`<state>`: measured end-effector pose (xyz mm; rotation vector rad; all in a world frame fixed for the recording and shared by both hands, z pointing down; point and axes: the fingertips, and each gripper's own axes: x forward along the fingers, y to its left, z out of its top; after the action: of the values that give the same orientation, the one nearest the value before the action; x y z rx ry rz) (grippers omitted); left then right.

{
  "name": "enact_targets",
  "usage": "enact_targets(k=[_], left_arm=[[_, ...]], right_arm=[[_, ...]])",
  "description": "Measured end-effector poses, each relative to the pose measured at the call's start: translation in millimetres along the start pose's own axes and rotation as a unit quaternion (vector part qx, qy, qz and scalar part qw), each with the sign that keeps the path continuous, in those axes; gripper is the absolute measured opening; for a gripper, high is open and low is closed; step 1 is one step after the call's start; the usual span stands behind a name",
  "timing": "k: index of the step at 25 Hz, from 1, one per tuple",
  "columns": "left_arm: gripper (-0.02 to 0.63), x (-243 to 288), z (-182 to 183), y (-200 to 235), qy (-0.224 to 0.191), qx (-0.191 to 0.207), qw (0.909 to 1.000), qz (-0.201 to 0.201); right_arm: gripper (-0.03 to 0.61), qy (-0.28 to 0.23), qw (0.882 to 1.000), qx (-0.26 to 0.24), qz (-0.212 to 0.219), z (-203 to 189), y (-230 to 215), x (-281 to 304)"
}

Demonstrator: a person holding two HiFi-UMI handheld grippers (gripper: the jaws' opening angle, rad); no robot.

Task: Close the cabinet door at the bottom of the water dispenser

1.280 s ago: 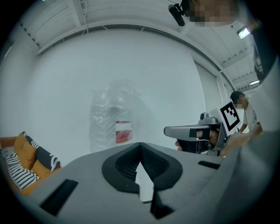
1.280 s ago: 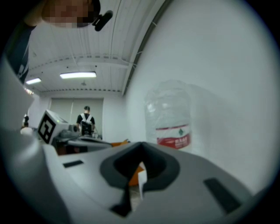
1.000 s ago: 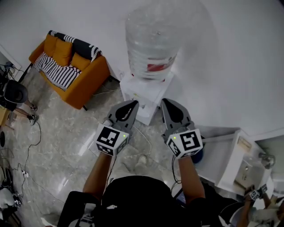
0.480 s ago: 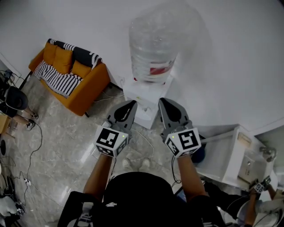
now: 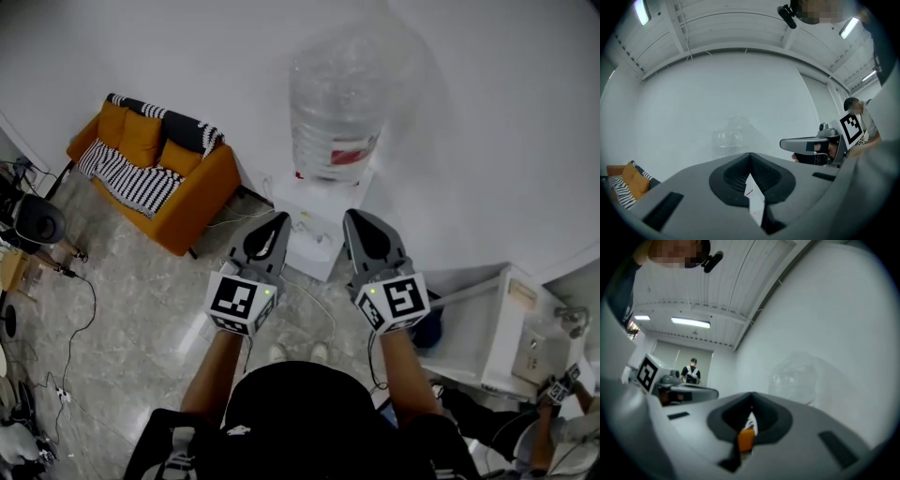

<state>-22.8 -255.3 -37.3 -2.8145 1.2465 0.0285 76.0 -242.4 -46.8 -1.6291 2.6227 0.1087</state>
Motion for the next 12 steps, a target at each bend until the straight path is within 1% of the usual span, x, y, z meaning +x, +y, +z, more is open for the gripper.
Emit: enact_targets(k=[4, 12], left_arm=[[0.009, -6.2, 6.1, 5.5, -0.006, 0.005, 1.0, 0.002], [0.009, -11.0, 7.4, 16.1, -0.014, 0.002, 0.9998, 0.011]], right_arm=[[0.034, -0.004, 1.0, -0.012, -0.002, 5.1, 8.0, 3.7], [0.034, 0.001, 1.0, -0.011, 0.003, 1.3, 14.4, 8.4]])
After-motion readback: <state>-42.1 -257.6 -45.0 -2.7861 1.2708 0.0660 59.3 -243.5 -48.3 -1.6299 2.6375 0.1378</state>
